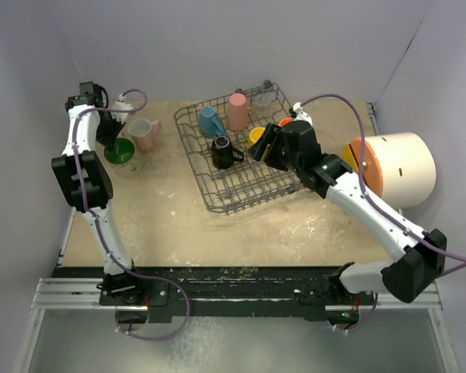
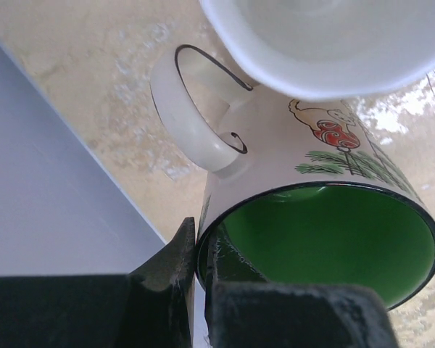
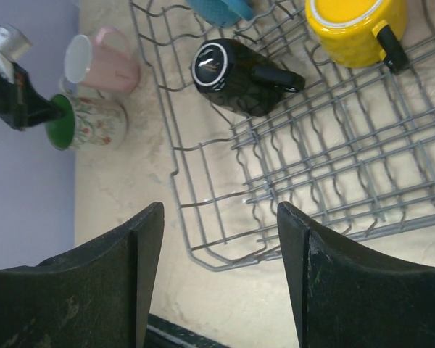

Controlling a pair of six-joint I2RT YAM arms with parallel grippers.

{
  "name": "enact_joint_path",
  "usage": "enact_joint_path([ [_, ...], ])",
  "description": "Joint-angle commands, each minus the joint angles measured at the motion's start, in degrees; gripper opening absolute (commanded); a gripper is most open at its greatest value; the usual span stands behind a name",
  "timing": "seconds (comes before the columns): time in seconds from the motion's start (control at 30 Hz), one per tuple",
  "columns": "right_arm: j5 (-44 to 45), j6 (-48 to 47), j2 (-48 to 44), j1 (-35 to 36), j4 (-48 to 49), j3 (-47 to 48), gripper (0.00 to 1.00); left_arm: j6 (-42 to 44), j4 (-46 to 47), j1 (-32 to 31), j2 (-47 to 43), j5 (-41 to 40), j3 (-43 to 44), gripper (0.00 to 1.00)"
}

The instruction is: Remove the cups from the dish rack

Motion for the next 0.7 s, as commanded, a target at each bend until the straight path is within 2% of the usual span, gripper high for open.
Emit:
enact_joint_path([
  [0.0, 0.4, -8.4, 3.3, -0.5, 0.9, 2.4, 0.66, -1.3, 3.8, 0.6, 3.2, -0.6, 8.3, 0.0],
  [0.1, -1.7, -14.1, 7.8, -0.8, 2.8, 4.1, 0.68, -1.8, 5.2, 0.6, 4.0, -1.5, 9.1, 0.0],
  [0.13, -2.6, -16.1, 9.6, -1.0, 2.9, 5.4, 0.68, -1.9, 5.7, 0.6, 4.0, -2.0, 8.9, 0.05],
  [0.2, -4.1, -20.2, 14.2, -1.2, 1.9, 9.0, 0.69, -2.0, 5.9, 0.6, 3.8, -2.8, 8.3, 0.27],
  [0.27, -4.4, -24.2, 18.1, -1.3, 1.7, 12.1, 0.69, -2.6, 6.7, 0.6, 2.8, -3.8, 6.6, 0.44],
  [0.37, -5.4, -29.2, 22.9, -1.8, 3.1, 15.6, 0.7, -3.3, 9.1, 0.7, 0.0, -5.5, 2.6, 0.64],
  [0.47, -8.5, -33.3, 27.0, -2.3, 4.1, 18.9, 0.71, -3.4, 11.1, 0.7, -4.2, -3.9, -1.9, 0.83],
  [0.53, -10.1, -35.3, 29.6, -2.8, 3.6, 21.7, 0.71, -3.1, 11.9, 0.7, -7.2, -2.2, -4.1, 0.88],
  [0.67, -13.2, -37.9, 33.3, -3.3, 4.9, 24.2, 0.71, -4.1, 9.6, 0.7, -10.7, 1.5, -4.6, 0.89],
])
